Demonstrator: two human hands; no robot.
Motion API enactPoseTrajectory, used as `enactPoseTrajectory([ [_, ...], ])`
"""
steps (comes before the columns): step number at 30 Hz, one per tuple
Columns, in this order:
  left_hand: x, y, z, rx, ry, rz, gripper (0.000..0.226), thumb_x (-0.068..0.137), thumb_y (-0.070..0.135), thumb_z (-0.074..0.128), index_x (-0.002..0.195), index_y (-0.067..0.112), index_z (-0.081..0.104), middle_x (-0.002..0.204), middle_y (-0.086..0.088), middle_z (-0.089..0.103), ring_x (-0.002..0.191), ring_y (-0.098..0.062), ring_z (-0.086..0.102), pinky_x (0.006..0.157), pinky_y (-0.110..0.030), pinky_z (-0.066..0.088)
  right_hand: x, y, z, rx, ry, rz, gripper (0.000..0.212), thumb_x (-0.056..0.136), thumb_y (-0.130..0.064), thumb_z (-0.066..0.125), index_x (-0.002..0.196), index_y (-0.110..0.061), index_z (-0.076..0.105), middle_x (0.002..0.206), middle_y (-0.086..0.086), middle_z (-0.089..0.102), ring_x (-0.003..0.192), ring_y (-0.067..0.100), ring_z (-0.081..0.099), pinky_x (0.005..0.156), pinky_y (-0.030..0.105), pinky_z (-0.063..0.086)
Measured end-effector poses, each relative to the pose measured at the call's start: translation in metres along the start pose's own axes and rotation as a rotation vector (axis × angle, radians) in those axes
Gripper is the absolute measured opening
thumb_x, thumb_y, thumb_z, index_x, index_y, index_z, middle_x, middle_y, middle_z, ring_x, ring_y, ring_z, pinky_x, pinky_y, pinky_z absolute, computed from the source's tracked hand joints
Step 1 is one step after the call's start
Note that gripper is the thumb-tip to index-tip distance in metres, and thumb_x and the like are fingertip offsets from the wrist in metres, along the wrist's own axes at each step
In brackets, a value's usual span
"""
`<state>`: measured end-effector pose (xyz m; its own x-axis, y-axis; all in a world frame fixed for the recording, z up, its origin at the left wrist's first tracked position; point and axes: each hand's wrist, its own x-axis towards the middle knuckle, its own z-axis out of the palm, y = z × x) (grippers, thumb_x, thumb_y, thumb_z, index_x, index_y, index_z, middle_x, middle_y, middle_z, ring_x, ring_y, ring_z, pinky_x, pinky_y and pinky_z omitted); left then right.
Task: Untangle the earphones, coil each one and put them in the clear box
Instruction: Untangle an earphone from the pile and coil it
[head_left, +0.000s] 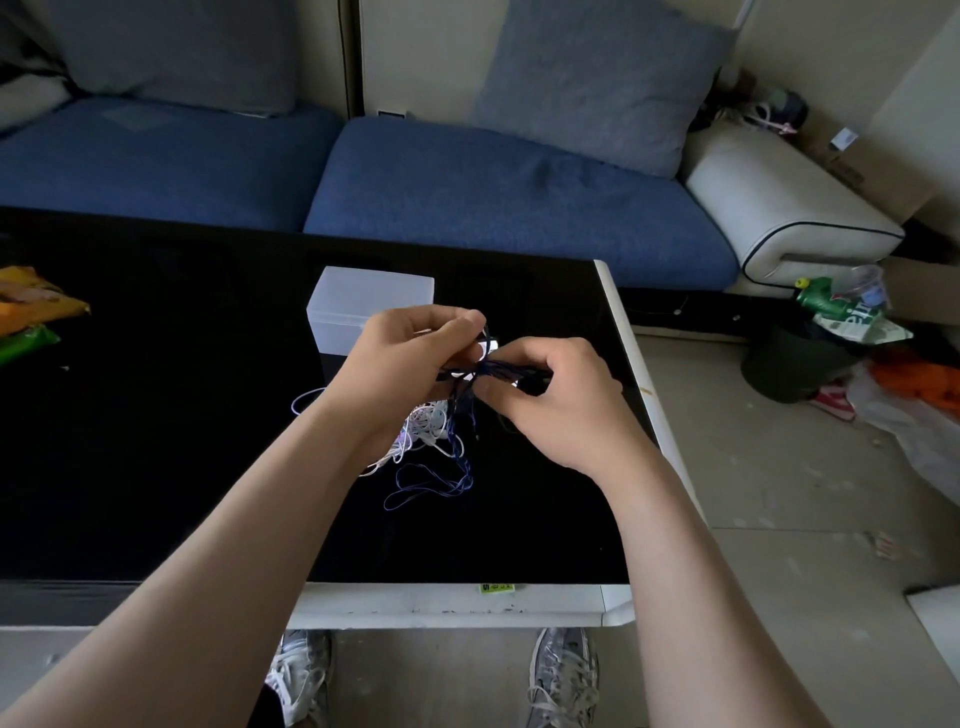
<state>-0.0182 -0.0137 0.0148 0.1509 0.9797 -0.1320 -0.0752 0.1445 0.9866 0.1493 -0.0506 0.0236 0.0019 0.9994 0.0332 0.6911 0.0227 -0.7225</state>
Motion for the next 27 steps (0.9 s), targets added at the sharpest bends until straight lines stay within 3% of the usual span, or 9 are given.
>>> enactPoseTrajectory([
  [2, 0.000, 0.001, -0.001, -0.044, 0.000, -0.017, 0.019, 0.101, 0.025, 0.070, 0.109, 0.009, 0.076, 0.079, -0.001, 0.067, 0.075, -0.017, 0.068, 0.088, -0.043, 0.065, 0.001, 0.003, 0.000, 0.057, 0.014, -0.024, 0.017, 0.084, -0.047, 0.076, 0.101, -0.044, 0.079, 0.096, -0.028, 0.074, 0.101, 0.003, 0.069, 0.098, 0.042, 0.054],
  [4, -0.001, 0.003, 0.000, -0.066, 0.012, -0.011, 0.012, 0.101, 0.013, 0.068, 0.110, 0.008, 0.074, 0.084, -0.003, 0.069, 0.079, -0.021, 0.070, 0.073, -0.034, 0.064, 0.001, 0.005, -0.003, 0.132, 0.033, -0.026, 0.017, 0.087, -0.027, 0.080, 0.102, -0.034, 0.082, 0.093, -0.023, 0.077, 0.093, -0.002, 0.071, 0.087, 0.025, 0.057],
  [6, 0.000, 0.002, -0.001, -0.006, 0.040, 0.013, 0.018, 0.098, -0.001, 0.065, 0.112, 0.008, 0.072, 0.083, -0.003, 0.064, 0.080, -0.023, 0.068, 0.068, -0.028, 0.060, 0.002, 0.007, -0.005, 0.170, 0.041, -0.008, 0.022, 0.086, -0.018, 0.079, 0.102, -0.032, 0.082, 0.092, -0.020, 0.078, 0.090, -0.004, 0.072, 0.083, 0.019, 0.057],
  [10, 0.001, -0.002, -0.003, 0.126, 0.111, 0.046, 0.032, 0.094, -0.007, 0.064, 0.118, 0.015, 0.067, 0.078, 0.001, 0.048, 0.061, -0.011, 0.055, 0.058, -0.022, 0.052, 0.005, 0.012, -0.004, 0.244, 0.055, 0.051, 0.040, 0.082, -0.007, 0.078, 0.108, -0.037, 0.079, 0.098, -0.014, 0.078, 0.089, -0.001, 0.073, 0.086, 0.024, 0.060],
  [12, -0.002, -0.001, -0.003, 0.217, 0.129, 0.060, 0.045, 0.090, -0.003, 0.070, 0.123, 0.026, 0.063, 0.088, 0.000, 0.051, 0.053, -0.003, 0.056, 0.060, -0.034, 0.057, 0.005, 0.012, -0.004, 0.318, 0.065, 0.070, 0.049, 0.082, 0.000, 0.075, 0.106, -0.043, 0.075, 0.099, -0.010, 0.077, 0.086, 0.002, 0.073, 0.083, 0.025, 0.058],
  [15, -0.007, 0.000, -0.003, 0.298, 0.077, 0.121, 0.051, 0.084, -0.005, 0.074, 0.118, 0.031, 0.065, 0.097, -0.005, 0.055, 0.061, 0.006, 0.064, 0.078, -0.055, 0.064, 0.006, 0.011, -0.006, 0.424, 0.083, 0.062, 0.055, 0.086, 0.008, 0.072, 0.114, -0.039, 0.072, 0.099, -0.008, 0.079, 0.089, 0.006, 0.075, 0.082, 0.024, 0.058],
  [20, -0.005, -0.005, -0.005, 0.476, 0.046, 0.231, 0.035, 0.084, 0.011, 0.084, 0.103, 0.037, 0.069, 0.088, -0.012, 0.058, 0.075, -0.036, 0.072, 0.066, -0.043, 0.066, 0.005, 0.012, -0.009, 0.486, 0.093, 0.039, 0.053, 0.089, 0.012, 0.071, 0.125, -0.026, 0.071, 0.103, -0.004, 0.081, 0.095, 0.010, 0.078, 0.083, 0.024, 0.060],
  [23, -0.005, -0.005, -0.004, 0.496, 0.072, 0.251, 0.020, 0.087, 0.015, 0.084, 0.096, 0.029, 0.073, 0.076, 0.008, 0.065, 0.064, -0.027, 0.074, 0.067, -0.049, 0.065, 0.006, 0.012, -0.009, 0.524, 0.098, 0.039, 0.049, 0.090, 0.011, 0.073, 0.126, -0.022, 0.071, 0.101, -0.003, 0.082, 0.095, 0.009, 0.078, 0.084, 0.023, 0.060],
  [27, -0.007, -0.003, -0.002, 0.548, 0.065, 0.275, 0.009, 0.088, 0.027, 0.086, 0.085, 0.030, 0.078, 0.081, 0.002, 0.075, 0.061, -0.024, 0.072, 0.064, -0.048, 0.063, 0.005, 0.011, -0.010, 0.544, 0.112, 0.013, 0.042, 0.090, 0.008, 0.076, 0.117, -0.024, 0.076, 0.099, -0.003, 0.082, 0.093, 0.009, 0.079, 0.081, 0.021, 0.060],
])
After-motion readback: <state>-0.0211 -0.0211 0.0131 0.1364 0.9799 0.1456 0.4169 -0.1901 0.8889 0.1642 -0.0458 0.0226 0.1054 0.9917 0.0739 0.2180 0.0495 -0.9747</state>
